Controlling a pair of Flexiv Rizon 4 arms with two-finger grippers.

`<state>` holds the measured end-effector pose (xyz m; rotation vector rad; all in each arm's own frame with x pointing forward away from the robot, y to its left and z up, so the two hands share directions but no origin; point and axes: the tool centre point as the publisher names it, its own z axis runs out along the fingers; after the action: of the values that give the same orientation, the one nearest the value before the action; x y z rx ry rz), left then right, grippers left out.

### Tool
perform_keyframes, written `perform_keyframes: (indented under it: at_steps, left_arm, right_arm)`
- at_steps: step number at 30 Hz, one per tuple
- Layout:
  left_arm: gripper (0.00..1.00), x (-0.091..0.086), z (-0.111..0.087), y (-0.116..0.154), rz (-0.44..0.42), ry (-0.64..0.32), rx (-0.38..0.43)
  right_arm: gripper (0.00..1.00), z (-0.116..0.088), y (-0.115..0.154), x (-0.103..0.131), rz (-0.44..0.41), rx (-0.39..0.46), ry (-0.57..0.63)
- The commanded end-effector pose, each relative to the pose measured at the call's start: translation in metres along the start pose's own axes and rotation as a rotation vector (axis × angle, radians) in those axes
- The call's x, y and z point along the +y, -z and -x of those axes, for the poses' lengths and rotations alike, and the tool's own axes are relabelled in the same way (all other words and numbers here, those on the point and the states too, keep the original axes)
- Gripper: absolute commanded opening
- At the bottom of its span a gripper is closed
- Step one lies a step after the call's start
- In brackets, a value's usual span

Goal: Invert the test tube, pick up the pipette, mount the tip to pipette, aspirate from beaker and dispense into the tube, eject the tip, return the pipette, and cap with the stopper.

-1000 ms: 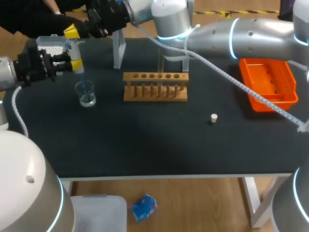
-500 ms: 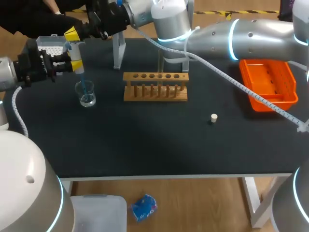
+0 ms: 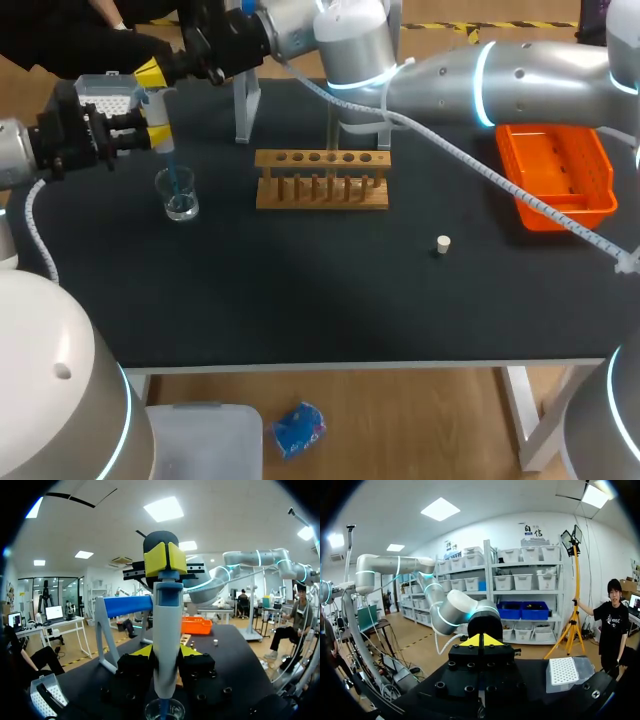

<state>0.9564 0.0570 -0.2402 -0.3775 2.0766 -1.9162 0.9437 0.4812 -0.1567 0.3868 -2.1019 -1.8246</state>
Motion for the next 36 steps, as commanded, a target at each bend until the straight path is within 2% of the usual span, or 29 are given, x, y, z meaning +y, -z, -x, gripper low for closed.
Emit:
perform_keyframes:
  at_steps: [1,23,36]
  left_arm:
    - [0.00,-0.005,0.001,0.000,0.000,-0.001,-0.002]
    - [0.00,-0.005,0.001,0.000,0.000,-0.001,-0.002]
    - [0.00,-0.005,0.001,0.000,0.000,-0.001,-0.002]
  right_arm:
    - [0.00,0.000,-0.001,-0.005,0.001,-0.002,0.002]
    - [0.00,-0.001,0.006,0.032,-0.030,-0.015,0.087]
    - [0.00,-0.020,0.020,0.050,-0.059,-0.026,0.133]
